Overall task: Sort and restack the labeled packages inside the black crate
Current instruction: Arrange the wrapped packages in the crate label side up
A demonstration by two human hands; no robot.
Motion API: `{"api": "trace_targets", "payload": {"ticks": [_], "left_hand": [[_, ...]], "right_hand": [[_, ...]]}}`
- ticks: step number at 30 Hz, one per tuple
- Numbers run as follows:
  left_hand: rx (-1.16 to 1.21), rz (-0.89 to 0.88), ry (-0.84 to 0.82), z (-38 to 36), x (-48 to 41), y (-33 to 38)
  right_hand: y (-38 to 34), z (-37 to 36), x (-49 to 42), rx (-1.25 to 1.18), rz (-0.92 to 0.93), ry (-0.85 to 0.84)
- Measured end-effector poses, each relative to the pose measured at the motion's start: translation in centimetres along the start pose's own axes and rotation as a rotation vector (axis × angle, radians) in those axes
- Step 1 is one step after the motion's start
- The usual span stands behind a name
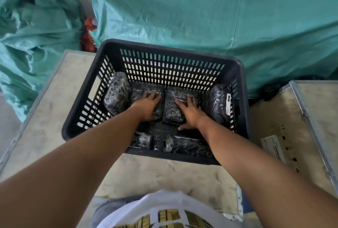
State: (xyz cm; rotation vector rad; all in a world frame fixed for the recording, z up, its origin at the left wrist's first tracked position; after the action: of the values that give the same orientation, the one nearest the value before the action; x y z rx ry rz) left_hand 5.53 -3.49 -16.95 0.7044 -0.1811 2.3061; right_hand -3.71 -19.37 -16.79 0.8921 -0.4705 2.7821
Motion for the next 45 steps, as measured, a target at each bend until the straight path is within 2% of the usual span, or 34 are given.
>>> {"api": "trace_targets", "payload": {"ticks": [5,9,14,18,23,27,30,34,37,42,45], "left_hand": [[-0.029,0.003,-0.014,-1.3,-0.5,-0.4],[0.018,0.008,-0.003,-1.1,-0.6,-0.5],[0.078,-0.002,-0.021,-0.6,-0.7,-0.5],[0.118,-0.017,-0.012,-0.5,-0.5,-0.3],[0.5,-0.037,0.08,1.1,-0.2,-0.3],[0.705,-0.106,0.239,4.2,0.7,0.0],[0.76,-0.16,0.327,5.8,1.2,0.5],[0.793,-0.24,0.344,6.6,1.6,1.5],[0.814,-0.244,0.376,7.4,1.7,1.4],[0.88,-0.151,0.285,6.0,0.9,1.4],[0.875,-0.117,0.26,5.4,0.4,1.7]], "right_hand": [[-0.2,-0.6,-0.2,0.172,-0.042,0.04],[-0.6,-0.1,-0.5,0.114,-0.02,0.072],[0.3,2.2,-0.4,-0.124,0.02,0.08],[-0.5,5.5,0.7,-0.313,0.172,0.154],[0.1,9.9,2.0,-0.608,0.223,0.384],[2.2,11.6,2.4,-0.984,0.197,0.457],[2.6,12.4,2.7,-1.121,0.18,0.464],[2.8,12.7,2.5,-1.298,0.156,0.396],[3.5,12.5,2.1,-1.342,0.114,0.366],[4.2,12.3,1.9,-1.398,0.077,0.43],[3.8,12.1,1.9,-1.196,0.111,0.476]]}}
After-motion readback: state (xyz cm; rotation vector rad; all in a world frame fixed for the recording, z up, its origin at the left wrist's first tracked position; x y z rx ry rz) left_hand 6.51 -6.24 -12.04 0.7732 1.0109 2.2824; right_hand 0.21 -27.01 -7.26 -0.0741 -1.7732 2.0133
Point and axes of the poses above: each hand's wrist, its own x-axis away from the middle knuckle, its own z-axis out of the back of the hand, y = z × x, the point moved 9 cm from there along -x, towards the middle knuckle, and after that the axes turned 3 degrees about -x, right-handed, at the moved point
